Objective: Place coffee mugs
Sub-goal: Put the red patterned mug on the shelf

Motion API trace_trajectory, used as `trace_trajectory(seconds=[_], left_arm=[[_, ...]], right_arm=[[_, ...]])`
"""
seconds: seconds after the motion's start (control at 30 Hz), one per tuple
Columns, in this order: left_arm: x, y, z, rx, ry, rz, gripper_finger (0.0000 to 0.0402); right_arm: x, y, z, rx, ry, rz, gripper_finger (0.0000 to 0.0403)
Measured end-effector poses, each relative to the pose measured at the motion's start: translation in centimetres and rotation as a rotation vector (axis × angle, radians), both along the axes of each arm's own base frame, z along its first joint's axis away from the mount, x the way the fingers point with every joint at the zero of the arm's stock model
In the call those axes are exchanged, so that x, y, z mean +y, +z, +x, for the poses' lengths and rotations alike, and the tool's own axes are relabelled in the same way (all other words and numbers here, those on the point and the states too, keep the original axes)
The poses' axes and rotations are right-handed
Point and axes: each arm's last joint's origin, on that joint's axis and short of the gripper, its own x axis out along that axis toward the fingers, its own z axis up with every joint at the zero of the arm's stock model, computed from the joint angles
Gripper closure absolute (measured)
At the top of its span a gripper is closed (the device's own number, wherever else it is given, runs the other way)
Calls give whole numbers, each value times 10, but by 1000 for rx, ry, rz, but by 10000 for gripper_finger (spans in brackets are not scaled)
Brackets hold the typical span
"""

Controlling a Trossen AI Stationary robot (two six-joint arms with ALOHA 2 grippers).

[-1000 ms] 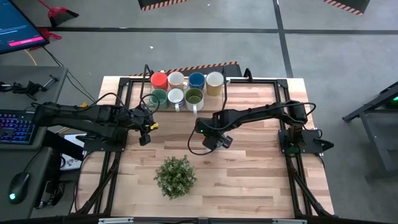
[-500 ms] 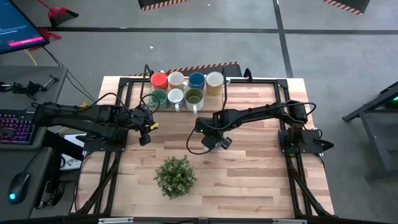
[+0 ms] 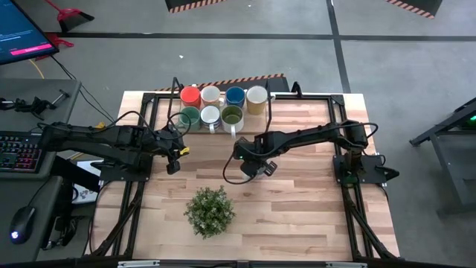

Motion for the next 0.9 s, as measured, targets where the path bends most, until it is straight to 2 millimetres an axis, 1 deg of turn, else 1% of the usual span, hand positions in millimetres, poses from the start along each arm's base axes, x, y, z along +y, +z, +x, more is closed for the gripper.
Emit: trace_trajectory(seconds=[0.1, 0.2, 0.47, 0.6, 0.73, 0.9], left_arm=[[0, 0, 0, 0, 2, 3, 327], [0, 0, 0, 5, -15, 19, 327], [1, 0, 0, 7, -14, 38, 327], [1, 0, 0, 7, -14, 38, 328], [1, 0, 0, 7, -14, 38, 328], [1, 0, 0, 8, -16, 39, 328]], right_arm=[[3, 0, 0, -4, 1, -2, 331], [5, 1, 1, -14, -34, 10, 331], [8, 23, 8, -83, -149, 63, 331], [8, 34, 7, -68, -210, 80, 331], [8, 44, 4, -51, -313, 115, 331], [10, 56, 5, -86, -537, 244, 331]])
